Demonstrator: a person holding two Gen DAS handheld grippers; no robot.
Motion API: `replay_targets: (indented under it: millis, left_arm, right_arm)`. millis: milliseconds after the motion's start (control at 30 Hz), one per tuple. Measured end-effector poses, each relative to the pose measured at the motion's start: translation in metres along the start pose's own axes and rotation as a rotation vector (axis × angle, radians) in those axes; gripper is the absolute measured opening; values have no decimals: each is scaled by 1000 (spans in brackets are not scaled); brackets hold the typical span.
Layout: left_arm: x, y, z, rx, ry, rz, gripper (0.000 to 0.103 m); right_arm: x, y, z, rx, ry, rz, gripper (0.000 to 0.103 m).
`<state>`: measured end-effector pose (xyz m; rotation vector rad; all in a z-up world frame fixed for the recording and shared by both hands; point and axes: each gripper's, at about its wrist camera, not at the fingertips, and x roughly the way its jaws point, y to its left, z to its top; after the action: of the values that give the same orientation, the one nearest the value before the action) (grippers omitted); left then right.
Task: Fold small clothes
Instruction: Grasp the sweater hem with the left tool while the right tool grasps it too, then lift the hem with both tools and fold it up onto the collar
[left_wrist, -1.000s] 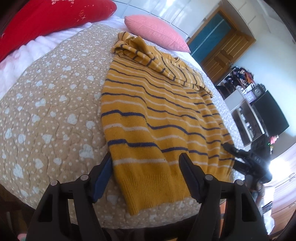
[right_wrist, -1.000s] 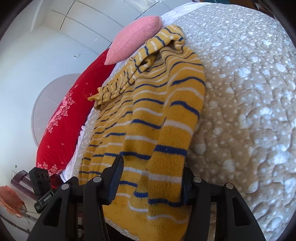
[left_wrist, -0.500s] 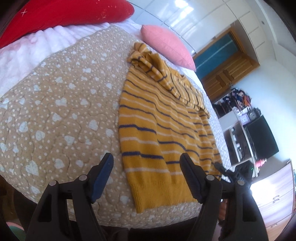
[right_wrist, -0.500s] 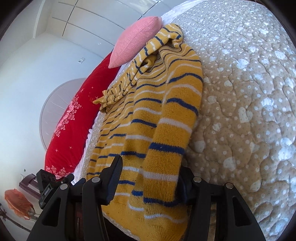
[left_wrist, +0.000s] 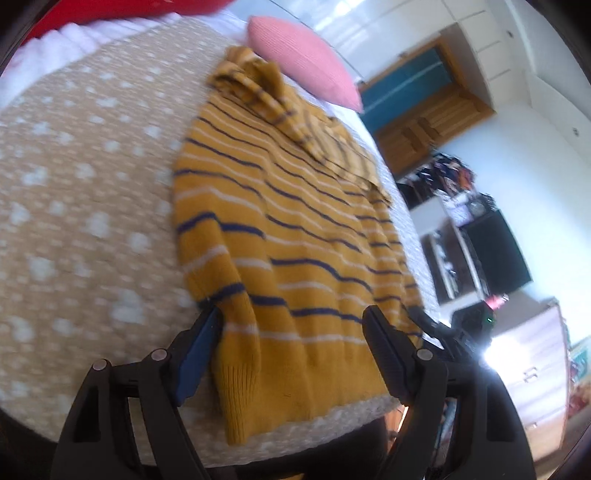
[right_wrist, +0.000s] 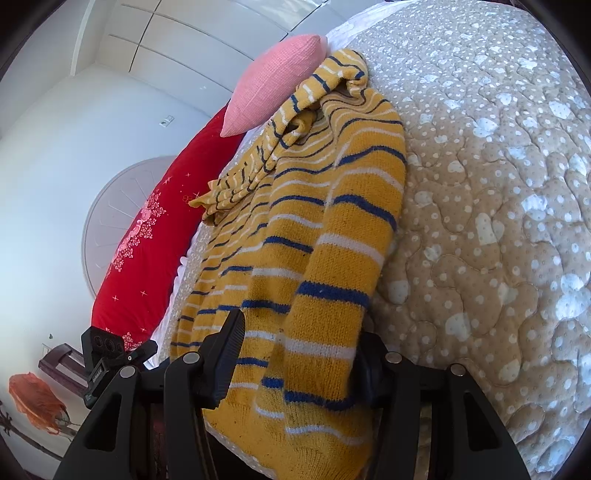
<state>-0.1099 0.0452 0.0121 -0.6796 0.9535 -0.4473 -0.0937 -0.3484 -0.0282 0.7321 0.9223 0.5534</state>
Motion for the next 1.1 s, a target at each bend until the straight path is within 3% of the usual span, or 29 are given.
replay_targets:
  millis: [167, 267, 300, 400, 500, 533, 567, 600, 633, 667, 733, 1100]
  left_arm:
    - [8, -8, -10, 57, 46, -84, 77]
    - [10, -11, -14, 84, 53, -82, 78]
    - [12, -12, -13, 83, 57, -85, 83]
    - [21, -17, -8, 76, 69, -102, 92]
    - [29, -25, -5, 97, 72, -49, 92]
    - [30, -27, -5, 100, 65, -20, 89]
    - [31, -29, -5, 104, 61, 21, 70]
    - [31, -29, -5, 110, 56, 78, 37]
    - [31, -28, -4, 112, 55, 135, 19]
    - [30, -24, -3, 93, 58, 141, 12]
    - [21, -16, -2, 43, 42, 110, 11]
    - [-31, -35, -16, 94, -62, 135, 10]
  right_arm:
    - [-1, 2, -4, 5, 18, 35, 58]
    - [5, 7, -8, 4, 48, 77, 58]
    - [9, 10, -9, -5, 54, 75, 58]
    - [19, 22, -11, -45, 46, 35, 60]
    - [22, 27, -13, -59, 21, 8, 60]
    - [21, 27, -14, -60, 14, 5, 60]
    - [20, 27, -16, -59, 5, -4, 54]
    - [21, 27, -18, -54, -1, -24, 49]
    - [19, 22, -18, -36, -3, -48, 34]
    - [18, 18, -17, -19, -1, -49, 22]
    - [15, 9, -15, 22, 5, -20, 15]
    - [-4, 39, -27, -18, -23, 4, 10]
